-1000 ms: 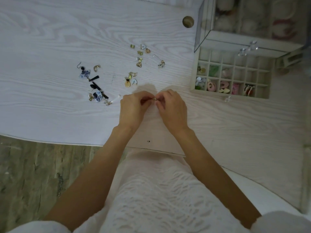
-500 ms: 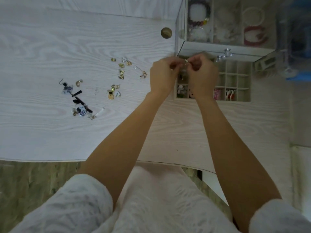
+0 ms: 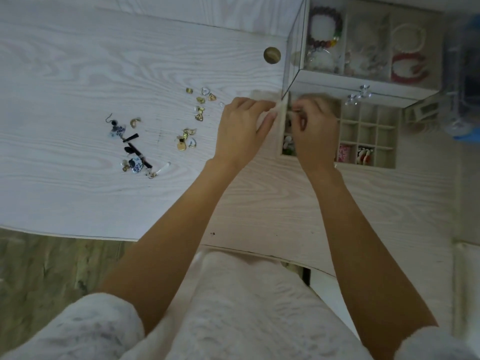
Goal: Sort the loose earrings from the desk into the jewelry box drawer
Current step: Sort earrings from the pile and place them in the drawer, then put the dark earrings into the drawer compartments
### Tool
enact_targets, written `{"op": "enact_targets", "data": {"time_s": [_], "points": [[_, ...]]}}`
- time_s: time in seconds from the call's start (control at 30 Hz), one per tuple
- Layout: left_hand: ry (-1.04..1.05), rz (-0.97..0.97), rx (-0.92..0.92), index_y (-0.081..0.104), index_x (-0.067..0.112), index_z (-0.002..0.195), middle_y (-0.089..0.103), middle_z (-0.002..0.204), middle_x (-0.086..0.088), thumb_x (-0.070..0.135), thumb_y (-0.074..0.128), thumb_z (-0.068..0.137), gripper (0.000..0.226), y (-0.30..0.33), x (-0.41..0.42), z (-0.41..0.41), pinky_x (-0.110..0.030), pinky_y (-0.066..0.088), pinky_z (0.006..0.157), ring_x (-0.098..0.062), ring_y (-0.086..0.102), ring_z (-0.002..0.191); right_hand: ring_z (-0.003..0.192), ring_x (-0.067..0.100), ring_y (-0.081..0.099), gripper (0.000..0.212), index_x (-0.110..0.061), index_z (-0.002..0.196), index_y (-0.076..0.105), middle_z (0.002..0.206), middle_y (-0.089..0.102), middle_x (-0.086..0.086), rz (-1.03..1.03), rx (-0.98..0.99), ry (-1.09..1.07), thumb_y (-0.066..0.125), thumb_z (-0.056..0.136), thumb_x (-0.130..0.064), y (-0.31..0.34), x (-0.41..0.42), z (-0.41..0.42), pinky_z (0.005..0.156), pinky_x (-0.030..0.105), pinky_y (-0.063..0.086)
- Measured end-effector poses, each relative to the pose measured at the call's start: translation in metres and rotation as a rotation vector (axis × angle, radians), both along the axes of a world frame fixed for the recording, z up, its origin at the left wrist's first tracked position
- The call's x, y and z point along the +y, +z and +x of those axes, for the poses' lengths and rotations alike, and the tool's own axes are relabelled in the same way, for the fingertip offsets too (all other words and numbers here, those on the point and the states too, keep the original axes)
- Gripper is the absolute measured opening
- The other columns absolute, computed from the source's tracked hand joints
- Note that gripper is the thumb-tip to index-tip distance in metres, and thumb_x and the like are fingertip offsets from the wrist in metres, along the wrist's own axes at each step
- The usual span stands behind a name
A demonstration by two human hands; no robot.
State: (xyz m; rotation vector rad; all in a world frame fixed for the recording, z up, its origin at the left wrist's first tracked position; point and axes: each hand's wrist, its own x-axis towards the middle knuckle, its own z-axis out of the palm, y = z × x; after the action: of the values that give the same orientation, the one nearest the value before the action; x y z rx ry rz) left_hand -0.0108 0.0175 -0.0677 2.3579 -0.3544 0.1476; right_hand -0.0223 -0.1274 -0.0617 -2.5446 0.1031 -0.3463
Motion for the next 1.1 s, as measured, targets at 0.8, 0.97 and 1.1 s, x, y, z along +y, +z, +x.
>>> {"op": "enact_targets", "data": {"time_s": [0.8,0.97,1.1], "points": [[0.451,0.416,0.141,0.069,0.015,0.083,0.062,0.092,-0.011,0.017,0.070,0.079,0.005,-0.020,0.168,-0.104,-0.039,0.039,0.070,-0.034,0.053,0.084,0.099,0.027,0.052,0.022,-0.007,0.109,0.063,0.107,0.059,0.012,0.007,0.185,0.300,0.052,0.090,-0.006,-0.026,0.100,-0.012,0.081,0.024,0.039],[0.343,0.393,0.078,0.070,0.014,0.078,0.063,0.089,-0.009,0.014,0.073,0.076,0.003,-0.020,0.141,-0.110,-0.034,0.039,0.068,-0.031,0.053,0.084,0.110,0.026,0.043,0.055,-0.012,0.134,0.041,0.121,0.050,0.012,-0.030,0.318,0.296,0.045,0.081,0.003,-0.017,0.096,-0.030,0.083,0.028,0.038],[0.297,0.187,0.196,0.070,0.011,0.084,0.060,0.094,-0.011,0.010,0.070,0.079,0.006,-0.020,0.113,-0.105,-0.028,0.040,0.069,-0.029,0.053,0.087,0.108,0.028,0.043,0.053,-0.006,0.126,0.048,0.122,0.046,0.014,-0.039,0.345,0.338,0.048,0.075,0.007,-0.018,0.101,-0.042,0.081,0.032,0.042]]}}
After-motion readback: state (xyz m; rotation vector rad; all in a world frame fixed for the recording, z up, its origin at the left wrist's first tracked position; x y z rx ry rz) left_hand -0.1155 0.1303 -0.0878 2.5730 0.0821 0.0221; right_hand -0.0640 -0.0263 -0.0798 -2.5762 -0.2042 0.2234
